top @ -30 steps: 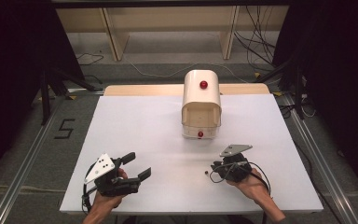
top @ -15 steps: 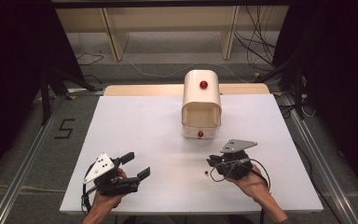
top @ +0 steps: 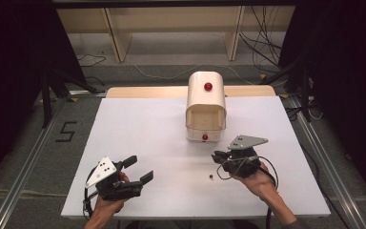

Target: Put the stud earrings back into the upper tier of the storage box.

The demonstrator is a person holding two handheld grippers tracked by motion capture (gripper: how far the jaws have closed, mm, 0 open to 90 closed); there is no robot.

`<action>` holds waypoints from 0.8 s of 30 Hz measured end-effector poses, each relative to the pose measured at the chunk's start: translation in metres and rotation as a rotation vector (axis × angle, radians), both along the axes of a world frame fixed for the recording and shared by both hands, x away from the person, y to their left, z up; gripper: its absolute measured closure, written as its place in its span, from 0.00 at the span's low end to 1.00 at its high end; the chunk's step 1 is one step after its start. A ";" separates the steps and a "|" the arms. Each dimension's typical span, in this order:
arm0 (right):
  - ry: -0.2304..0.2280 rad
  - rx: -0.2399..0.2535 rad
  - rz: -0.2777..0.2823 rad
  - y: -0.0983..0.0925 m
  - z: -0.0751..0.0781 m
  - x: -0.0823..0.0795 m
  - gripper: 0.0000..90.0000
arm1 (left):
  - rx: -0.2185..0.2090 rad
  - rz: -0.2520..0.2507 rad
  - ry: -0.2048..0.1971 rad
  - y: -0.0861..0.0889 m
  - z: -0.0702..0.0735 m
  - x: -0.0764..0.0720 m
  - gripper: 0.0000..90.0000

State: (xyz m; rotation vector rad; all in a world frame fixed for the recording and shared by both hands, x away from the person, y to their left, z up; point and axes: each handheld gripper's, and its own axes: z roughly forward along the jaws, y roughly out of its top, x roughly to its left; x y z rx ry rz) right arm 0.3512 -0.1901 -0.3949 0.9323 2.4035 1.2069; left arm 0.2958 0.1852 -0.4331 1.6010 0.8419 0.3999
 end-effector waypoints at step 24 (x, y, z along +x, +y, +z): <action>-0.060 0.062 -0.015 -0.004 0.036 0.010 0.88 | -0.002 0.003 0.001 0.000 -0.001 0.000 0.18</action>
